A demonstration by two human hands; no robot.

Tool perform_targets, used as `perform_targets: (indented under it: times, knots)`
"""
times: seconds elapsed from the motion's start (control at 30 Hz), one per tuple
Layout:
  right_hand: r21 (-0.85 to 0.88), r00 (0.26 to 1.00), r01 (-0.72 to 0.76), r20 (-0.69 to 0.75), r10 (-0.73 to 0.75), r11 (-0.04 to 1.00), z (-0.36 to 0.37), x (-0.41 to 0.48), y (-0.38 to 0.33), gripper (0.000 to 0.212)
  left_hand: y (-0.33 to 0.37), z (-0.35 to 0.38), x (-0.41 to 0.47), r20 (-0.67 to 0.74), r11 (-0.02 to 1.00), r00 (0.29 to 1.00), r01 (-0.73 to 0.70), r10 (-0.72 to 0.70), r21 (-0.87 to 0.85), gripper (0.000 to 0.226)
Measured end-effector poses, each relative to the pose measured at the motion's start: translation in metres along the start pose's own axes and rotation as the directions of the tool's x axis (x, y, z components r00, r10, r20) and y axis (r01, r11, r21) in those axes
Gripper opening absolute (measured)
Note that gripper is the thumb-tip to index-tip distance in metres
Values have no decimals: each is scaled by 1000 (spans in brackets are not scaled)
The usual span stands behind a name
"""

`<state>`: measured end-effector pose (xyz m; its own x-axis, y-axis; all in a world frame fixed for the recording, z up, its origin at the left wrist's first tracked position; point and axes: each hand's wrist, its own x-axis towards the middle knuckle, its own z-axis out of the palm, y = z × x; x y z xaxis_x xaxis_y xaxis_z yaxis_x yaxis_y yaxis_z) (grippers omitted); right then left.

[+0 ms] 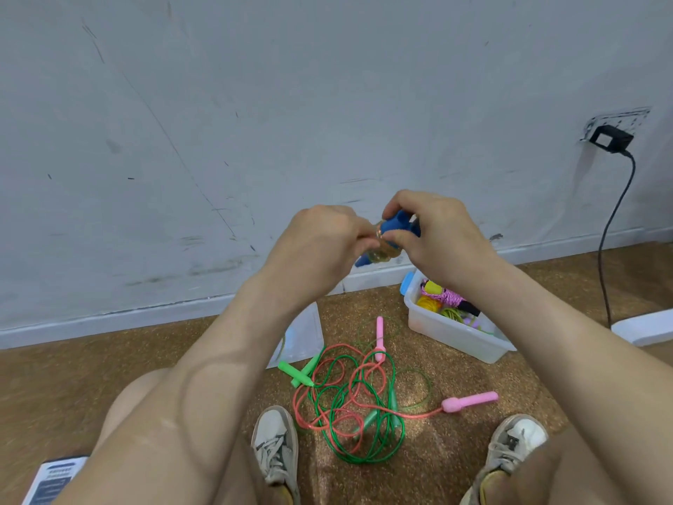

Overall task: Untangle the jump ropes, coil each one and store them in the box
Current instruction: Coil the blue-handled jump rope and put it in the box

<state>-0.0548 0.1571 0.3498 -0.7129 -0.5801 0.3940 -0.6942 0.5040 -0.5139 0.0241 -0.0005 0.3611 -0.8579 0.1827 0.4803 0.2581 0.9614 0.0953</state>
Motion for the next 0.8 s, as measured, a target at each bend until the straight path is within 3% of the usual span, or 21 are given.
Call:
perform_targets:
  times: [0.1, 0.2, 0.27, 0.33, 0.5, 0.6, 0.7, 0.8]
  knots:
    - [61, 992, 76, 99, -82, 995, -4, -2, -8, 17, -5, -9, 2, 57, 982, 990, 133, -126, -132, 19]
    - [43, 965, 59, 253, -68, 997, -13, -2, -12, 25, -10, -16, 3, 128, 915, 954, 296, -271, -275, 15]
    - [100, 930, 24, 363, -59, 995, -16, -3, -13, 29, -16, -18, 3, 197, 832, 922, 385, -332, -399, 10]
    - [319, 910, -77, 411, -64, 945, -21, -4, -15, 29, -20, -20, 2, 291, 680, 892, 453, -347, -577, 7]
    - [716, 890, -315, 451, -68, 623, -34, 0, -5, 24, -22, -10, 1, 443, 234, 857, 502, -263, -833, 17]
    - [842, 898, -379, 435, -68, 383, -33, 0, -1, 21, -17, 0, 3, 465, 51, 848, 492, -254, -869, 22]
    - [906, 928, -369, 372, 27, 206, -31, -1, -4, 21, 0, 9, 6, 471, -63, 814, 480, -339, -875, 41]
    - [934, 926, -345, 324, 192, 91, -26, -1, -9, 18, 18, 22, 9, 379, -11, 812, 418, -443, -909, 31]
